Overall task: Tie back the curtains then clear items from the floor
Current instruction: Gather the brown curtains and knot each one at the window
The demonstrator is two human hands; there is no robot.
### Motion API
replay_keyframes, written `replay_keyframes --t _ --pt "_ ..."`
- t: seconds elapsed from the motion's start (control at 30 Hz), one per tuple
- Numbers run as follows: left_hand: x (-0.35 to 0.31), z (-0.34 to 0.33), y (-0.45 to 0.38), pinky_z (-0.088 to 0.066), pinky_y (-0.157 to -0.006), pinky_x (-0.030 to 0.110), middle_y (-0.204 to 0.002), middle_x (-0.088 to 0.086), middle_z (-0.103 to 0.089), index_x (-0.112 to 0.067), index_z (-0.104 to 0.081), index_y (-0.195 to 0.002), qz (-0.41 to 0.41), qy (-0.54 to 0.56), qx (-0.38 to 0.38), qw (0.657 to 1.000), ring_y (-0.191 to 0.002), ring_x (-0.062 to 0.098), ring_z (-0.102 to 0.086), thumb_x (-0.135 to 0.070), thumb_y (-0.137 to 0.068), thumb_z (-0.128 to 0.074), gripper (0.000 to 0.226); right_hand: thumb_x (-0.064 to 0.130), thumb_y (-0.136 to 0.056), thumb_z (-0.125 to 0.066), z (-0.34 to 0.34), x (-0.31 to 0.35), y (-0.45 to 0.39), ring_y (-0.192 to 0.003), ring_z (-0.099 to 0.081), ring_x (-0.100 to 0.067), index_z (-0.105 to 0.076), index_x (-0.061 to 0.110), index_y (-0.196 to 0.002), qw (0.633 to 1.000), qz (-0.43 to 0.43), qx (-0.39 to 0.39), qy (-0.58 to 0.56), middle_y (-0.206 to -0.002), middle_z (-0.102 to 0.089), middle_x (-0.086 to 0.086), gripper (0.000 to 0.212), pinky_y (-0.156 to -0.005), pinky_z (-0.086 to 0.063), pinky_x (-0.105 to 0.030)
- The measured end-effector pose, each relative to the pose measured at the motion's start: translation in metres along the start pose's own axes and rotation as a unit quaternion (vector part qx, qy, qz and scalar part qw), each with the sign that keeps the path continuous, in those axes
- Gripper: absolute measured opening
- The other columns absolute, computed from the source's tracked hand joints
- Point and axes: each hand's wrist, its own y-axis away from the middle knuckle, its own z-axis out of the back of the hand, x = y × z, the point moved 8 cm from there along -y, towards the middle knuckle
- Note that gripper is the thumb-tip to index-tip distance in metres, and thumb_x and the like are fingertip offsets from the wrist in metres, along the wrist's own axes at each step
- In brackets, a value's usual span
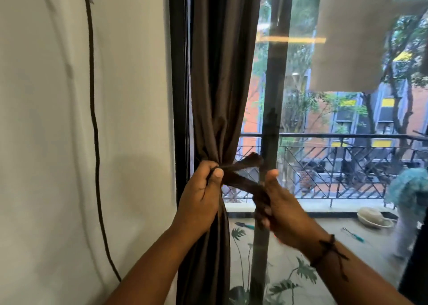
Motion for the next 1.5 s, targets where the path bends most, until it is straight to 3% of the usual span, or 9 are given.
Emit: replay_keyframes --t 0.1,0.2,0.37,0.57,0.8,1.0,1.23,1.33,1.5 --pt "-0.001 -0.011 -0.004 -0.038 -0.059 0.005 -0.07 -0.027 -0.058 -0.032 -0.051 -0.082 0.083 0.022 -0.06 0.994 -0.068 -0.009 -0.054 -0.032 -0.097 -0.046 0.015 0.068 -0.082 -0.043 -0.011 -0.046 -0.001 -0.037 -0.029 -0.012 -0.054 0.021 -0.048 0.994 -0.093 -0.01 -0.059 -0.046 -0.029 0.004 0.059 -0.042 -0.025 -0.021" --pt "-0.004 -0.022 -0.005 -0.044 -0.067 0.011 -0.081 -0.016 -0.064 -0.035 -0.058 -0.085 0.099 -0.029 -0.111 0.988 -0.077 -0.005 -0.059 -0.038 -0.093 -0.053 0.01 0.062 -0.087 -0.043 -0.002 -0.03 -0.001 -0.041 -0.039 -0.012 -0.049 0.022 -0.054 0.978 0.008 -0.051 0.203 -0.044 -0.041 0.005 0.052 -0.046 -0.037 -0.032" --pt "-0.016 -0.037 -0.001 -0.044 -0.079 0.024 -0.101 -0.008 -0.054 -0.036 -0.062 -0.108 0.062 -0.19 -0.07 0.977 -0.092 0.01 -0.058 -0.049 -0.088 -0.049 0.027 0.049 -0.092 -0.04 0.005 0.077 0.014 -0.065 -0.047 -0.01 -0.052 0.028 -0.085 0.791 0.298 -0.029 0.534 -0.071 -0.049 0.011 0.026 -0.057 -0.034 -0.028" --pt "-0.035 -0.074 0.012 -0.05 -0.089 0.035 -0.117 -0.009 -0.044 -0.048 -0.041 -0.121 0.048 -0.157 0.034 0.986 -0.101 0.008 -0.056 -0.052 -0.082 -0.032 0.04 0.037 -0.087 -0.062 0.023 0.086 -0.033 -0.047 -0.052 0.001 -0.061 0.022 -0.066 0.95 0.166 0.073 0.255 -0.054 -0.059 0.006 0.026 -0.051 -0.042 -0.018" --pt "-0.029 -0.052 0.013 -0.045 -0.094 0.02 -0.114 -0.007 -0.057 -0.064 -0.055 -0.099 0.089 -0.035 -0.045 0.994 -0.106 -0.002 -0.056 -0.044 -0.086 -0.045 0.026 0.044 -0.078 -0.069 0.013 0.066 -0.017 -0.101 -0.054 0.002 -0.058 0.04 -0.107 0.892 0.252 0.151 0.342 -0.107 -0.058 0.014 0.031 -0.088 -0.043 -0.014" --pt "-0.031 -0.04 0.006 -0.043 -0.095 0.014 -0.103 -0.027 -0.066 -0.056 -0.064 -0.095 0.139 0.04 0.023 0.989 -0.106 -0.007 -0.059 -0.025 -0.091 -0.059 0.032 0.017 -0.085 -0.067 0.016 0.063 -0.009 -0.068 -0.05 0.003 -0.07 0.023 -0.104 0.853 0.358 -0.032 0.379 -0.083 -0.055 0.013 0.02 -0.063 -0.037 0.0" --pt "-0.055 0.001 0.012 -0.031 -0.091 0.023 -0.098 -0.011 -0.037 -0.049 -0.068 -0.101 0.09 -0.33 -0.021 0.94 -0.102 0.007 -0.024 -0.053 -0.08 -0.059 0.023 0.019 -0.083 -0.066 -0.007 0.054 0.005 -0.089 -0.059 0.0 -0.061 0.018 -0.107 0.852 0.415 -0.063 0.313 -0.095 -0.062 0.013 0.024 -0.078 -0.048 -0.011" --pt "-0.058 0.012 0.015 -0.035 -0.079 0.012 -0.09 -0.015 -0.042 -0.055 -0.065 -0.081 0.106 -0.206 -0.045 0.972 -0.095 0.005 -0.038 -0.045 -0.078 -0.066 0.011 0.008 -0.076 -0.071 -0.012 0.052 0.01 -0.086 -0.061 0.013 -0.048 0.033 -0.108 0.884 0.424 -0.082 0.179 -0.098 -0.06 0.032 0.047 -0.072 -0.047 -0.004" --pt "-0.048 0.023 0.019 -0.05 -0.072 0.015 -0.083 -0.005 -0.065 -0.043 -0.068 -0.067 0.155 -0.038 -0.089 0.983 -0.078 0.01 -0.063 -0.031 -0.081 -0.068 0.019 0.004 -0.075 -0.072 -0.024 0.043 0.017 -0.079 -0.064 -0.001 -0.038 0.025 -0.103 0.862 0.476 -0.131 0.113 -0.098 -0.063 0.0 0.049 -0.069 -0.048 -0.009"
